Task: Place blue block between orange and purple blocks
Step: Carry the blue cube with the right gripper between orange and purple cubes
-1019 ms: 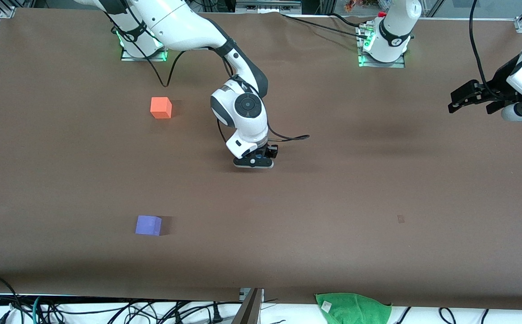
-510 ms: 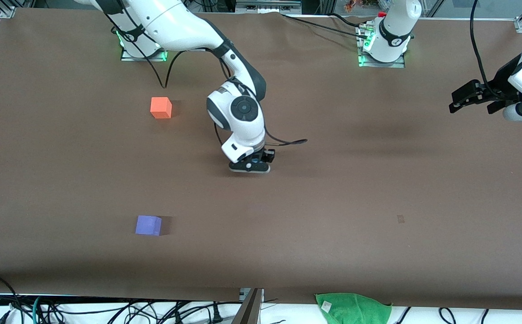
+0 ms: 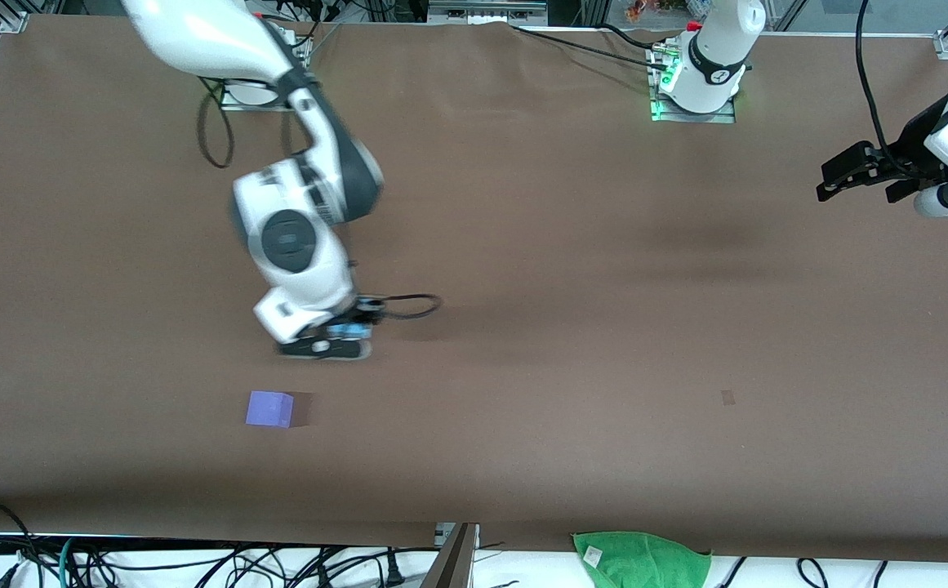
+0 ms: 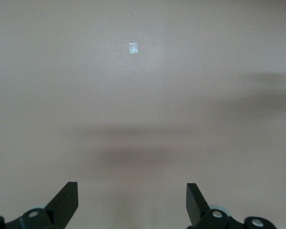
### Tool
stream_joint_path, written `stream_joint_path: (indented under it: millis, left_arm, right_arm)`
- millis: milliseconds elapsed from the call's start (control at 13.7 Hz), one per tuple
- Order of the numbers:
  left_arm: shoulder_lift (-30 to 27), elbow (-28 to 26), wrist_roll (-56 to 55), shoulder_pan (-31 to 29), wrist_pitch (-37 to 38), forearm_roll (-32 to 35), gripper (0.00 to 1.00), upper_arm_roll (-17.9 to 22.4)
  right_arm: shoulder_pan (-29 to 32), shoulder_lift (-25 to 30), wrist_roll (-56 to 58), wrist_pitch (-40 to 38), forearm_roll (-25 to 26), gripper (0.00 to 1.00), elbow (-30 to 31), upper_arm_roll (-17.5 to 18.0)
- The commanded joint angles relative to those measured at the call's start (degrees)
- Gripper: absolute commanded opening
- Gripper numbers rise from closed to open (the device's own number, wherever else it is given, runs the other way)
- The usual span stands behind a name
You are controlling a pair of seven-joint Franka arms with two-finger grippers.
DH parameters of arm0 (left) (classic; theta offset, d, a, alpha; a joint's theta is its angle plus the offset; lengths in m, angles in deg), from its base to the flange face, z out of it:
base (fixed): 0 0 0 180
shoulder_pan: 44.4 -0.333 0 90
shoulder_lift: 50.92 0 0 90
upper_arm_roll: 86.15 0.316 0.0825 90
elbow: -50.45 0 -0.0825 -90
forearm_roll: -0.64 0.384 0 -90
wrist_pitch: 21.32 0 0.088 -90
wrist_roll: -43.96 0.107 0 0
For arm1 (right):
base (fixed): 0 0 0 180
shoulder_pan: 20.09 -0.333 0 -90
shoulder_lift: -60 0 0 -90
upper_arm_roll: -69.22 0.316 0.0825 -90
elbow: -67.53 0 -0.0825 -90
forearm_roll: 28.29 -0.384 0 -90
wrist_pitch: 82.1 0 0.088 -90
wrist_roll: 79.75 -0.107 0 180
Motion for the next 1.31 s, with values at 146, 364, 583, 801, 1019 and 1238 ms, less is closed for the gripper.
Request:
stream_joint_path:
  millis: [146, 364, 583, 801, 1019, 1238]
  left_arm:
    - [0.8, 2.5, -0.3, -0.1, 2.7, -0.6, 1.0, 0.2]
    - [0.6, 4.0, -0.3, -0.4, 4.0, 0.9, 1.0, 0.4]
    - [0.6, 4.1, -0.4, -0.5, 4.2, 0.8, 1.0, 0.9]
    - [0.7, 4.7, -0.4, -0.4, 4.2, 0.7, 1.0, 0.9]
    - [0.9, 6.4, -0.4, -0.9, 3.8, 0.6, 1.0, 0.9]
    - [0.8, 7.2, -0.4, -2.1, 3.9, 0.5, 1.0, 0.9]
  right_arm:
    - [10.1, 9.1, 14.5, 9.3, -8.2, 0.5, 17.9, 0.2]
    - [10.4, 11.8, 14.6, 19.4, -8.6, 0.5, 28.4, 0.1]
    - [10.4, 12.1, 14.6, 29.4, -8.6, 0.5, 36.7, 0.2]
    - [10.4, 12.1, 15.0, 31.9, -8.4, 0.49, 39.1, 0.3]
    - [10.3, 11.8, 15.3, 33.8, -8.4, 0.5, 40.8, 0.4]
    - [10.2, 11.3, 15.7, 34.5, -8.2, 0.5, 41.3, 0.6]
